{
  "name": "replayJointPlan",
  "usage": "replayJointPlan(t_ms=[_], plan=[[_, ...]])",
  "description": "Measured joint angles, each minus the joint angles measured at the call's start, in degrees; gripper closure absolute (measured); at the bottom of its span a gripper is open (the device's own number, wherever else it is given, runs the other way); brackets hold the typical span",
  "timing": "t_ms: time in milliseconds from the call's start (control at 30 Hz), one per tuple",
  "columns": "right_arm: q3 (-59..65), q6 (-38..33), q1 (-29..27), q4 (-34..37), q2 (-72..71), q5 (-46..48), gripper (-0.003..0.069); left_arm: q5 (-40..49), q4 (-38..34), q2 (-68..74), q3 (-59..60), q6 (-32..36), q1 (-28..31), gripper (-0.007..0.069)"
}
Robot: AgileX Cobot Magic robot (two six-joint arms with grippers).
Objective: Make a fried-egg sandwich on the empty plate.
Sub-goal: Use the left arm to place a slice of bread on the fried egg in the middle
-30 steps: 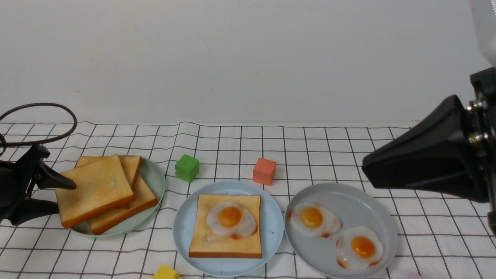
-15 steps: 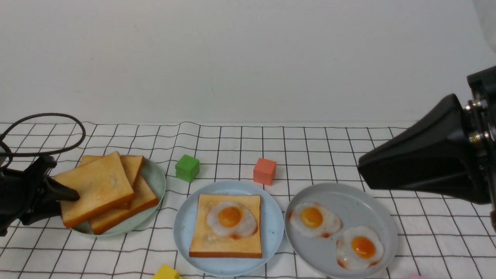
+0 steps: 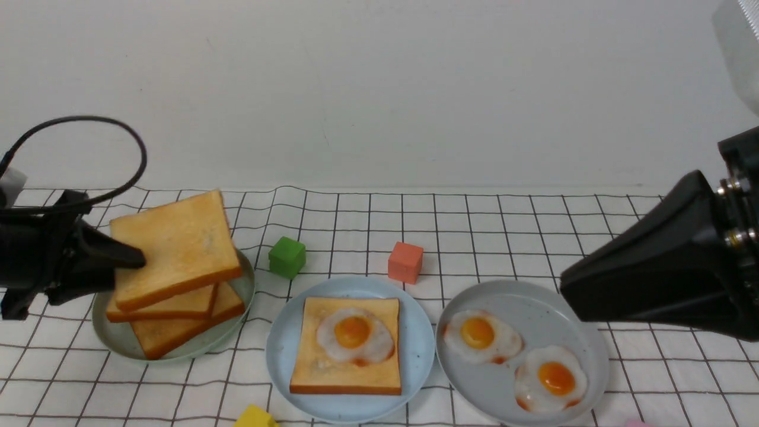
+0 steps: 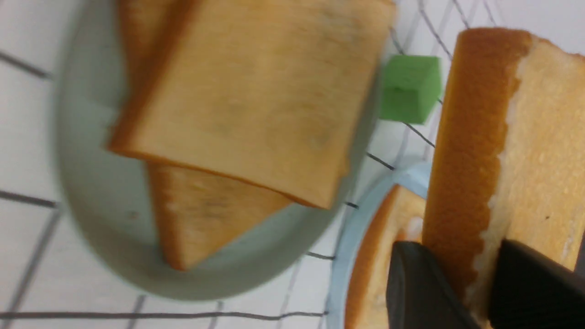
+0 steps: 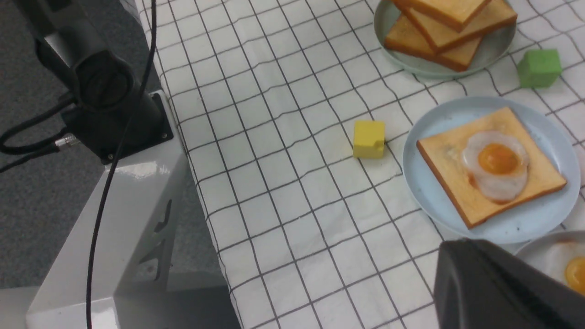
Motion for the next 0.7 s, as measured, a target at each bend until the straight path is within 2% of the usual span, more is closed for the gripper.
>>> replayJointPlan(t_ms=[33, 67, 100, 133, 167, 267, 300, 367, 533, 700], plan=[[0.0, 0.41, 0.0, -0.52, 0.0, 0.19, 0.0645, 0.0, 0.0, -0.38, 0.0, 0.16, -0.43, 0.0412], [0.0, 2.24, 0.0, -2.05, 0.0, 0.85, 0.0641, 0.0, 0.26, -1.37, 0.0, 1.23, -4.75, 0.0412], [0.0, 2.24, 0.0, -2.23, 0.0, 0.85, 0.0641, 0.0, 0.27, -1.4, 0.0, 1.36, -5.28, 0.0412], [0.0, 3.88, 0.0, -3.68, 0.0, 1.71, 0.0638, -0.72, 1.07, -1.31, 0.0, 2.56, -10.26, 0.0413], [0.0, 3.99, 0.0, -3.82, 0.0, 1.8, 0.0638, -0.72, 1.18, -1.25, 0.0, 2.68, -10.83, 0.0414], [0.0, 4.96, 0.0, -4.99, 0.0, 2.74, 0.0637, -5.56, 2.1, 0.65, 0.0, 3.7, -19.98, 0.0425], [0.0, 4.96, 0.0, -4.99, 0.0, 2.82, 0.0637, -5.56, 2.1, 0.65, 0.0, 3.7, -20.47, 0.0426], [0.0, 4.96, 0.0, -5.12, 0.0, 2.94, 0.0637, -10.27, 2.22, 3.28, -0.68, 3.7, -25.89, 0.0428], [0.0, 5.01, 0.0, -5.12, 0.0, 3.12, 0.0635, -15.44, 1.9, 8.43, -2.67, 3.7, -30.07, 0.0428], [0.0, 5.01, 0.0, -5.12, 0.0, 4.17, 0.0629, -18.04, 1.71, 11.71, -2.67, 2.79, -30.35, 0.043]])
